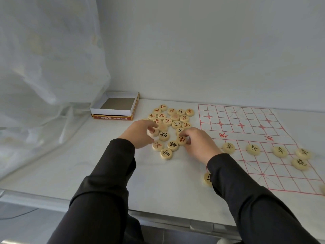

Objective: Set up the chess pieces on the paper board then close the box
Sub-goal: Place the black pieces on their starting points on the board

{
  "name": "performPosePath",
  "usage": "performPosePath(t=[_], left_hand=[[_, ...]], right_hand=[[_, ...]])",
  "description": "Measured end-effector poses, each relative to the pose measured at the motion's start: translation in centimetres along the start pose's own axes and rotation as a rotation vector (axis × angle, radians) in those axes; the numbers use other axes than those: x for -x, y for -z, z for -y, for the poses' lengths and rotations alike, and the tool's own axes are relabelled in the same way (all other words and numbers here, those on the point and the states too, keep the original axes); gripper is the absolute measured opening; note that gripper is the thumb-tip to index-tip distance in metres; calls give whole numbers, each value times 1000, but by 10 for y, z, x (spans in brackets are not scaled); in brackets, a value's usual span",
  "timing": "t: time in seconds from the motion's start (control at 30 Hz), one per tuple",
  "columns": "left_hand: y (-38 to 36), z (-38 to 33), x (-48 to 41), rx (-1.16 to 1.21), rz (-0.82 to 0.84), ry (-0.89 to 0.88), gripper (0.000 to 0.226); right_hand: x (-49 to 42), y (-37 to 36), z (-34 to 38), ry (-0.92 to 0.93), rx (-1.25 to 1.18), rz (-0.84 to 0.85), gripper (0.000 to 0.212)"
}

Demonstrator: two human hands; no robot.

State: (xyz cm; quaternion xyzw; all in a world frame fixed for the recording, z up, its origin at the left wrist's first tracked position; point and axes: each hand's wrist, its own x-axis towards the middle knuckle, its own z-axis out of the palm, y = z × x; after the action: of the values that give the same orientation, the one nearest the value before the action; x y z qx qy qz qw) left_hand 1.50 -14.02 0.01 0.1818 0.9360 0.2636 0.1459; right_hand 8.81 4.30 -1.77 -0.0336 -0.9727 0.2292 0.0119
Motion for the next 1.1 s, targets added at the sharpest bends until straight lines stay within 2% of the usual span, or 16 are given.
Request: performPosePath(t=[0.2,0.3,0.43,0.73,0.83,0.97,1.1], left_hand=[[4,0,1,-59,-28,-23,53],[5,-6,0,-94,-33,-48,51],[3,-14,1,-109,25,-63,50],[-3,-14,0,-212,104,-18,65],[-2,-14,-1,-221,95,-17,63],[2,-17,0,-218,-4,-70,49],[-8,-31,6,-215,-48,-151,36]], right_hand=[[-6,3,1,45,3,-94,36],[-16,4,2,12,25,-133,37],[-36,0,10,-4,158,-101,34],[-72,-11,21,-16,428,-85,26],[-70,-9,22,-6,330,-132,25],[-48,5,20,-17,91,-244,25],[-8,23,7,-27,-89,-228,28]])
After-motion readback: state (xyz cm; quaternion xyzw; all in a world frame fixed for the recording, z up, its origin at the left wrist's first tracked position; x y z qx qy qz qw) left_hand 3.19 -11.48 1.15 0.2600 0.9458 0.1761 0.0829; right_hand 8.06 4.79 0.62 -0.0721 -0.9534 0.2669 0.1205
